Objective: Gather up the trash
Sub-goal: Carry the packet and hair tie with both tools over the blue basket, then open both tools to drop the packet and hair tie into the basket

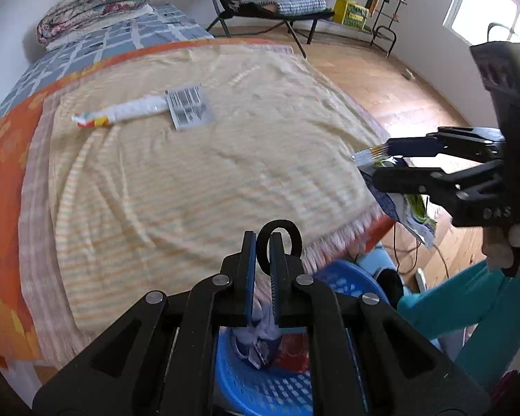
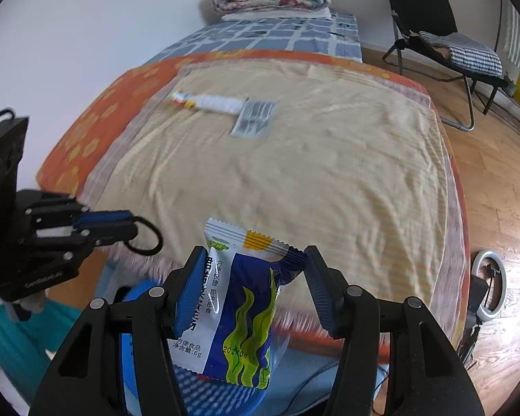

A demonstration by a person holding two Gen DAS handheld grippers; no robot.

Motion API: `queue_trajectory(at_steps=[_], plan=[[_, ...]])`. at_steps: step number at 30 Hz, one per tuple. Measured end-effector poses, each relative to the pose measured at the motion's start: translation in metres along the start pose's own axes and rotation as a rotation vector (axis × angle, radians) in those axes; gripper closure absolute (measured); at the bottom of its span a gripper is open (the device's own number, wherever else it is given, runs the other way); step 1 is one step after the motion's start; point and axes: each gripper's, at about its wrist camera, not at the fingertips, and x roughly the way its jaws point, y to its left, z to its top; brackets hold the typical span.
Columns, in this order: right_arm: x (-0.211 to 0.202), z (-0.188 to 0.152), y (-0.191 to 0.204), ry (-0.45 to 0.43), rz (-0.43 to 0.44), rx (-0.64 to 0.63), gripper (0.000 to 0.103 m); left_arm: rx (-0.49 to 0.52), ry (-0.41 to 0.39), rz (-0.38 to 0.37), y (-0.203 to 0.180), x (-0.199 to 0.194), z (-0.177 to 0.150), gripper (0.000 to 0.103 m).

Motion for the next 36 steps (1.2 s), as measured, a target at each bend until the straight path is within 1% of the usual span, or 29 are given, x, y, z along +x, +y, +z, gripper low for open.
queue_trajectory(at_steps=[7,9,14,19,23,32,36], plan=[[0.008,-0.049,0.020,0.071,0.018,-0.017,0.047,-0.010,0.067,0.004,-0.015,0.014,-0.043,0.097],[0.012,-0.061,0.024,0.087,0.010,-0.024,0.047,-0.006,0.078,0.020,-0.019,0.018,-0.055,0.097],[0.021,-0.088,0.029,0.128,0.016,-0.020,0.047,-0.033,0.109,0.039,-0.020,0.026,-0.078,0.097],[0.029,-0.102,0.035,0.157,0.017,-0.025,0.047,-0.023,0.133,0.065,-0.023,0.035,-0.093,0.097],[0.033,-0.111,0.040,0.166,0.005,-0.049,0.047,-0.031,0.147,0.068,-0.022,0.041,-0.102,0.097],[0.043,-0.123,0.045,0.198,0.011,-0.057,0.047,-0.021,0.182,0.087,-0.025,0.053,-0.116,0.097],[0.046,-0.124,0.047,0.206,0.011,-0.065,0.045,-0.019,0.193,0.093,-0.025,0.055,-0.120,0.097]])
